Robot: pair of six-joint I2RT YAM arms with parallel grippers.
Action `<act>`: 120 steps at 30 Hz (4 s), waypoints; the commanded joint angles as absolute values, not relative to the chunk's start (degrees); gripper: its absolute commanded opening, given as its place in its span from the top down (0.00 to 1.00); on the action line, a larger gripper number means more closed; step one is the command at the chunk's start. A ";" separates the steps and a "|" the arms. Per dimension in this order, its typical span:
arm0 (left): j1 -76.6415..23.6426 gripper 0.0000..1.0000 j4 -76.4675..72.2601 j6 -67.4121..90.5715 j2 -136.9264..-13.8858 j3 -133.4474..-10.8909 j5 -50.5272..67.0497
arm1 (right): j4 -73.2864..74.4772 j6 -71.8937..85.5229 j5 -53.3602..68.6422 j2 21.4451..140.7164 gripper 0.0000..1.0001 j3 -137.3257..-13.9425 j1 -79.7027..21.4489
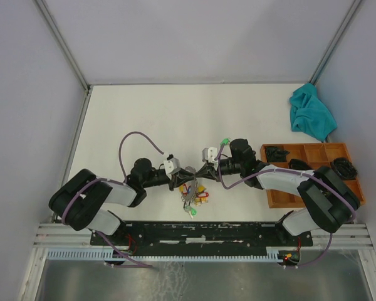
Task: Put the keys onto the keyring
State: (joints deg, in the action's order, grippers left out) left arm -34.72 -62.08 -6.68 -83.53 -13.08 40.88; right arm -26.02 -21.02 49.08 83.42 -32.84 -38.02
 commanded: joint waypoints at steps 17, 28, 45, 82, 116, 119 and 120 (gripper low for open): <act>-34.47 0.97 -67.80 -4.12 -84.72 -13.91 40.28 | -27.44 -17.50 45.63 78.04 0.70 -34.84 -37.93; -34.43 0.97 -67.41 -1.71 -78.89 -11.11 27.18 | -6.97 -1.30 12.96 67.72 0.32 -42.08 -37.38; -34.45 0.97 -64.42 -2.43 -72.39 -10.24 20.50 | 27.15 13.85 -16.37 72.97 0.00 -60.88 -33.86; -35.10 0.97 -60.32 -5.14 -68.42 -9.23 23.02 | 40.88 20.16 12.24 123.67 0.61 -95.86 -16.56; -35.16 0.97 -58.42 -5.27 -69.83 -10.45 23.97 | 46.54 16.70 -3.40 113.27 0.99 -95.21 -16.47; -35.17 0.97 -58.37 -5.25 -69.70 -10.49 23.84 | 48.50 17.36 -8.67 108.80 0.99 -93.82 -16.82; -35.17 0.97 -58.36 -5.19 -69.70 -10.51 23.75 | 48.78 17.79 -10.18 107.47 0.99 -93.00 -17.32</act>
State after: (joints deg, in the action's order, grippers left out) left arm -34.89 -55.79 -2.96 -69.71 -9.26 23.03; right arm 45.67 17.67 -0.56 115.90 -94.26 -16.49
